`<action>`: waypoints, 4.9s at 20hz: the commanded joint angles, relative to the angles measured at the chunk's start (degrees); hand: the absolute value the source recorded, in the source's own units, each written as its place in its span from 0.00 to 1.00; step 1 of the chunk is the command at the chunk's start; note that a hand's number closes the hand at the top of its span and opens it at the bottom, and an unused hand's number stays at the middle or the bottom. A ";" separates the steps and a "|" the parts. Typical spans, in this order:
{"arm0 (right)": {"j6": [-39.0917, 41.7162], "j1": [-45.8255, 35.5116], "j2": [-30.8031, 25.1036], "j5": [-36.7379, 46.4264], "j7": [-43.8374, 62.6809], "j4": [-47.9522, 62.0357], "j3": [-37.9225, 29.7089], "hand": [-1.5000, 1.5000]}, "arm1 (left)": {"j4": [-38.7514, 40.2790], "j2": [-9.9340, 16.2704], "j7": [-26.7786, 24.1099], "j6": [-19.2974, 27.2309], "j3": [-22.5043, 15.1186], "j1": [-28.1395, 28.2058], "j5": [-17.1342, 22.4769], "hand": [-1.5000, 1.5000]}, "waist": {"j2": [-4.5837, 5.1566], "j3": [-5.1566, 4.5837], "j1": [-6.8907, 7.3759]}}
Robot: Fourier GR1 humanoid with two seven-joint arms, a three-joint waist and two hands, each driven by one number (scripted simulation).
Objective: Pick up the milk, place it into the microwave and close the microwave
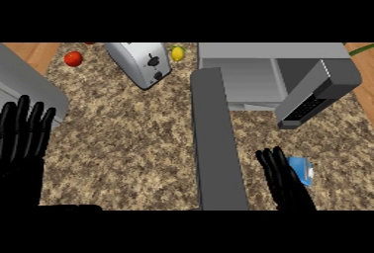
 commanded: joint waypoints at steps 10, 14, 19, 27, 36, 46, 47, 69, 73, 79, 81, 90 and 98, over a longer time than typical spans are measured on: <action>-10.84 6.60 -2.27 6.19 -4.73 -0.34 2.52 0.00 | -2.55 -0.27 -11.72 -8.13 1.26 17.55 4.95 0.00 | 0.12 0.08 0.43; -14.58 6.12 -0.65 7.72 -5.82 5.07 2.65 0.00 | -6.41 -2.47 -9.39 -4.37 -5.35 18.11 0.25 0.00 | 0.13 0.10 0.29; -13.00 6.34 -4.63 0.74 -7.02 4.46 -4.46 0.00 | -2.70 -1.96 -11.71 -7.35 -0.93 17.42 1.17 0.00 | 0.16 0.10 0.11; -12.63 11.50 -6.56 -9.65 -21.45 14.94 -12.27 0.00 | -5.91 1.22 -8.34 -9.74 4.86 17.20 7.65 0.00 | 0.12 0.13 -0.08; -7.97 7.31 -8.02 -17.89 -29.97 27.73 -23.86 0.00 | -6.56 -2.09 -12.75 -11.05 2.06 21.86 5.27 0.00 | 0.16 0.11 0.17; -1.99 8.03 -8.32 -19.61 -40.44 38.40 -27.01 0.00 | -7.94 -1.79 -12.61 -12.51 2.44 24.63 6.89 0.00 | 0.15 0.10 0.20; -4.16 6.52 -8.21 -17.11 -37.43 37.65 -26.53 0.00 | -6.18 -1.60 -14.39 -14.32 2.42 25.59 6.75 0.00 | 0.16 0.09 0.26; -7.57 -11.81 -9.05 -16.11 -49.93 71.62 -41.12 0.00 | -4.63 -2.55 -16.84 -13.46 -0.32 26.35 3.45 0.00 | 0.20 0.11 0.44; 0.01 -16.48 -12.13 -19.27 -53.00 80.75 -43.70 0.00 | -9.14 -0.92 -15.65 -16.69 4.73 29.58 9.45 0.00 | 0.20 0.13 0.80; 19.78 -14.81 -13.80 -18.96 -54.62 80.10 -34.53 0.00 | -5.42 -0.97 -13.41 -14.06 3.95 23.93 7.41 0.00 | 0.26 0.14 0.65; 21.59 -14.61 -12.33 -18.98 -57.27 79.19 -33.23 0.00 | -10.37 -1.95 -9.32 -12.05 1.31 24.48 6.08 0.00 | 0.20 0.17 0.42; 1.46 -12.74 -6.10 -16.52 -60.99 70.70 -37.35 1.00 | -4.21 -2.54 -15.06 -13.01 1.90 25.20 6.43 0.00 | 0.08 0.06 0.00; 16.35 -28.03 -13.19 -24.17 -57.94 91.06 -44.67 1.00 | -6.14 -0.92 -12.89 -17.35 4.51 27.03 11.46 0.00 | 0.29 0.15 0.97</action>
